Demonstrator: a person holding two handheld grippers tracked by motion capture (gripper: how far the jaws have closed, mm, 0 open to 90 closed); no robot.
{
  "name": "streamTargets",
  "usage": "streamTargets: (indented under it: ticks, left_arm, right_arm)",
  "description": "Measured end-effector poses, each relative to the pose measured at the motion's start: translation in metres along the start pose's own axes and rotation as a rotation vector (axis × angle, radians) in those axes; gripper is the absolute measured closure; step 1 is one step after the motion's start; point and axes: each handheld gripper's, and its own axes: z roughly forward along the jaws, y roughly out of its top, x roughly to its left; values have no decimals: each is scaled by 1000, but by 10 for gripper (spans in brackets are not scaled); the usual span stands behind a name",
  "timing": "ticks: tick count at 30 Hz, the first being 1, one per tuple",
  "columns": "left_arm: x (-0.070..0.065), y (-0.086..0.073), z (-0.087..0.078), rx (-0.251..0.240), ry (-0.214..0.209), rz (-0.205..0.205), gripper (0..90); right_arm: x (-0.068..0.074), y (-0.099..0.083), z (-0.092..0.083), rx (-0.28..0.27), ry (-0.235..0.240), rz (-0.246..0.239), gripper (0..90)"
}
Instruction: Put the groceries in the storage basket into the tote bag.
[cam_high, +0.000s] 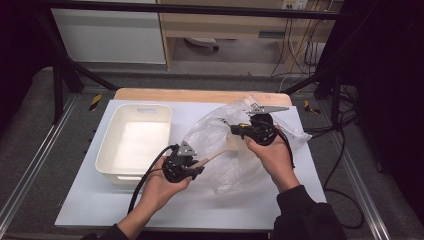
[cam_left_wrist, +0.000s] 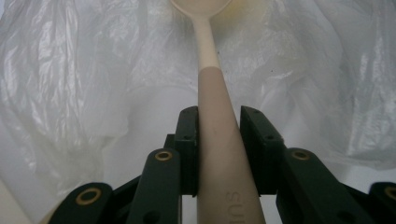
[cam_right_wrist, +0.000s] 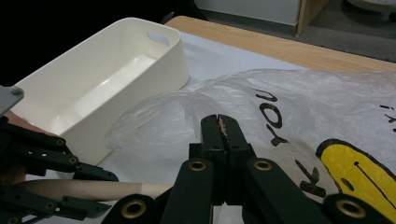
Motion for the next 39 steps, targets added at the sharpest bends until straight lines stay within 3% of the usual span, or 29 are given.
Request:
streamTargets:
  ticks: [4, 13, 30, 39]
  left_arm:
    - [-1, 4, 10, -22, -5, -18, 687]
    - [-7, 12, 26, -38, 11, -4, 687]
    - [-6, 21, 39, -71, 10, -2, 687]
    - [-3, 25, 42, -85, 22, -5, 687]
  right_arm:
    - [-1, -3, 0, 3, 1, 6, 900]
    - [2, -16, 3, 7, 21, 13, 900]
    - [9, -36, 8, 23, 55, 25, 900]
    - [11, -38, 6, 18, 63, 23, 900]
